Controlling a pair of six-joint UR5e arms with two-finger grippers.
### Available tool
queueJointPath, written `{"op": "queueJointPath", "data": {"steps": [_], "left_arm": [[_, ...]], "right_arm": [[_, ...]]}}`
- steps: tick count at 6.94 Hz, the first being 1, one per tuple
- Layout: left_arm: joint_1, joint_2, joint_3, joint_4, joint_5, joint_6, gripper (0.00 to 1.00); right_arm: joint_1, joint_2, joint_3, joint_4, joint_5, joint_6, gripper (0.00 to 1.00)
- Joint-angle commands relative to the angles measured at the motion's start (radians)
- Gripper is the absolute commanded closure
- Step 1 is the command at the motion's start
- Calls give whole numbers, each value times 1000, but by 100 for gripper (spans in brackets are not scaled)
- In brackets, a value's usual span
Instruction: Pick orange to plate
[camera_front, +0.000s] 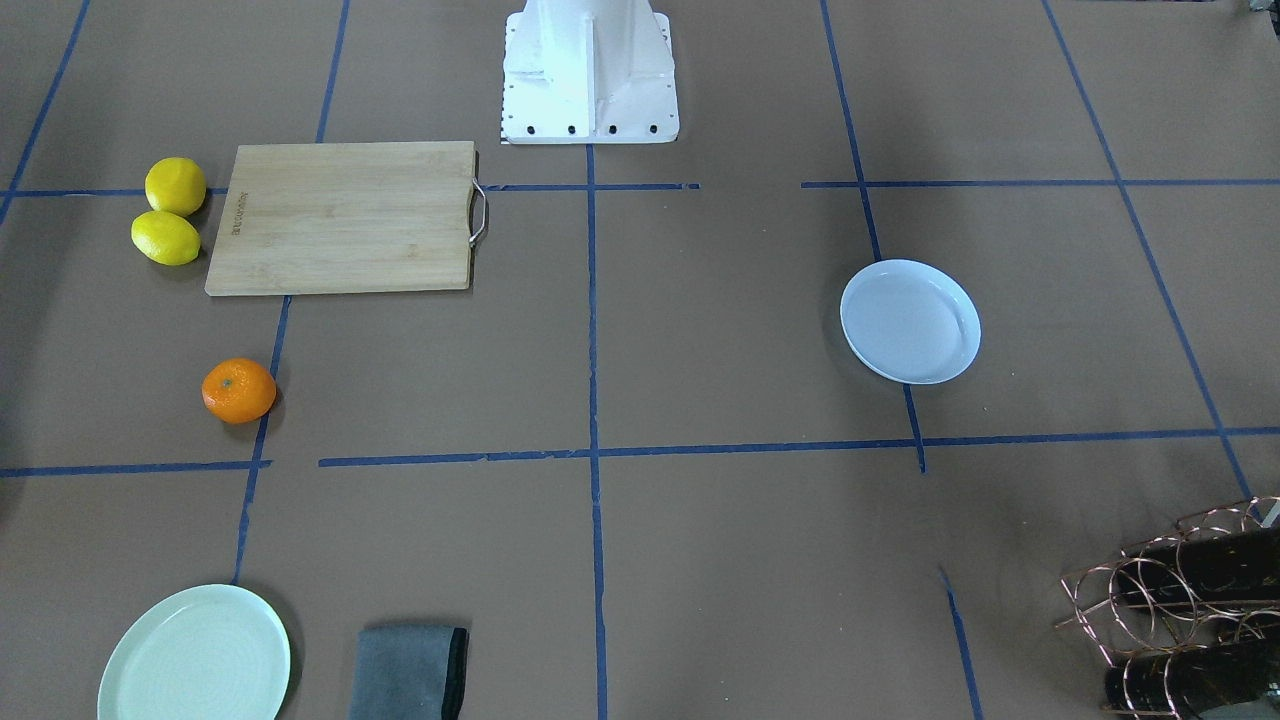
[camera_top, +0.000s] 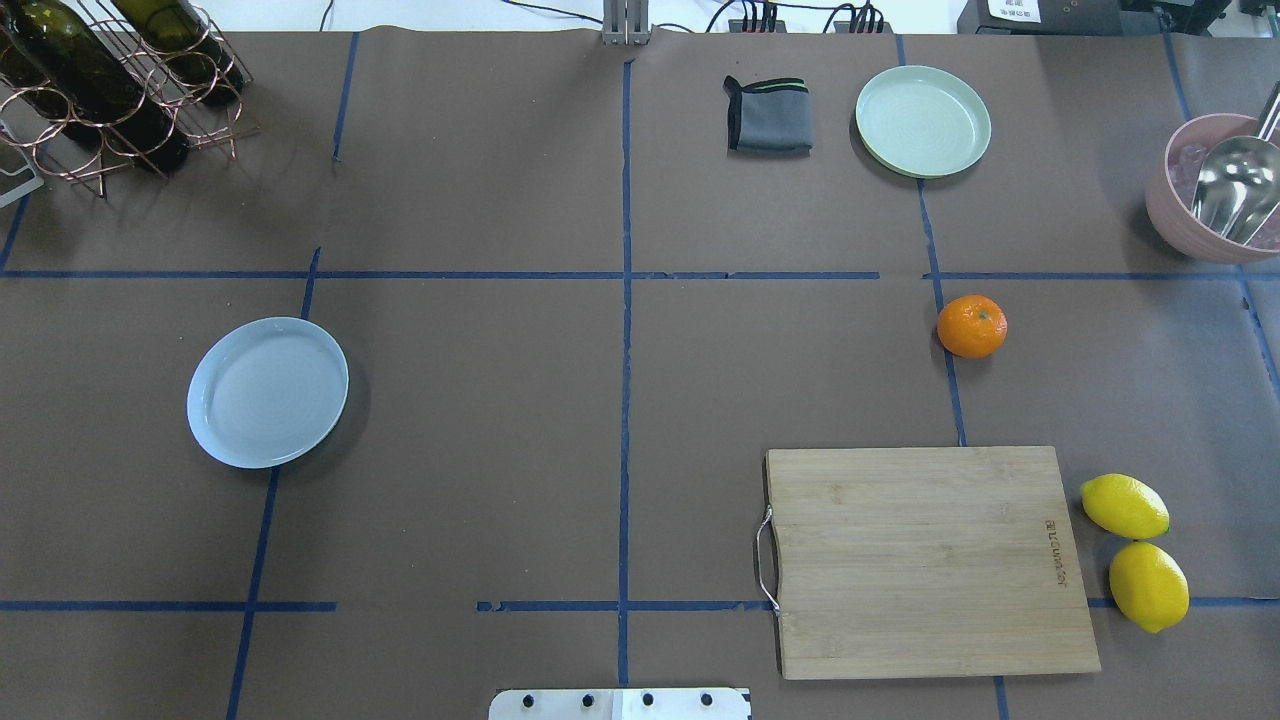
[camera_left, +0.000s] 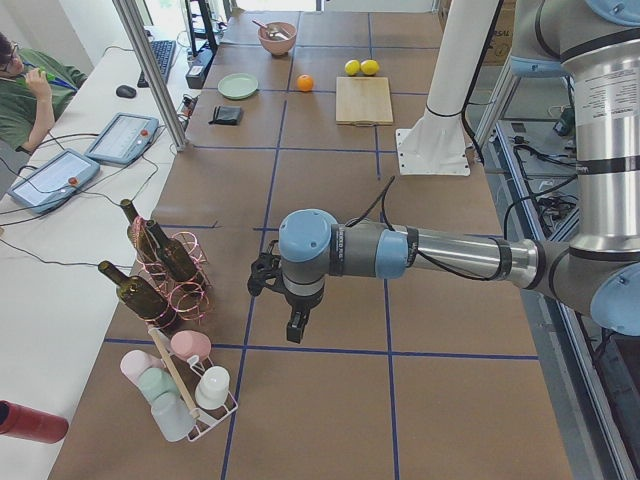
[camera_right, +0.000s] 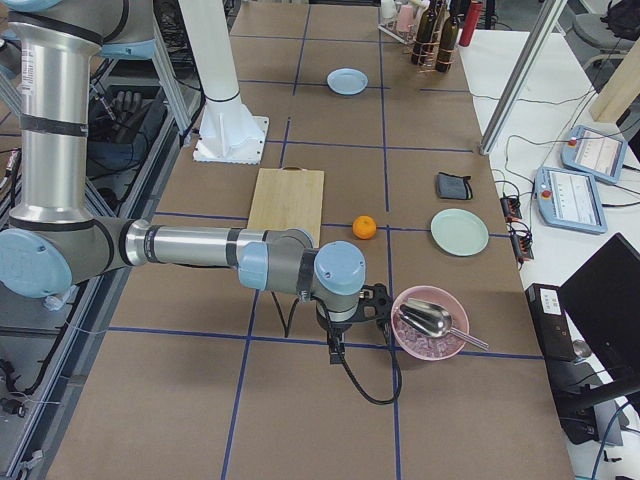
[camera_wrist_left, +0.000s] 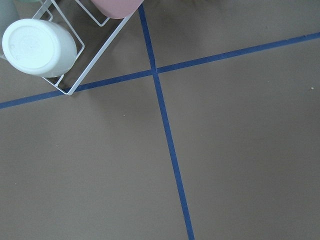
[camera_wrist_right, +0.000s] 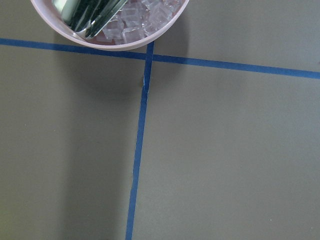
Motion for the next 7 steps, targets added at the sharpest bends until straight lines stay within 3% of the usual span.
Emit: {"op": "queueJointPath", "data": {"steps": [1,4,6,7], "left_arm": [[14,-3,0,2,3,0,0],[14,-5,-6,-33,-9,0,0],[14,-15,3,-211,-3,-9,0],[12,-26,25,-357,-9,-6,0]], "right_arm": [[0,0,0,0,0,0,0],[-2,0,5,0,0,0,0],[-7,6,5,0,0,3,0],[-7,6,6,0,0,3,0]]}}
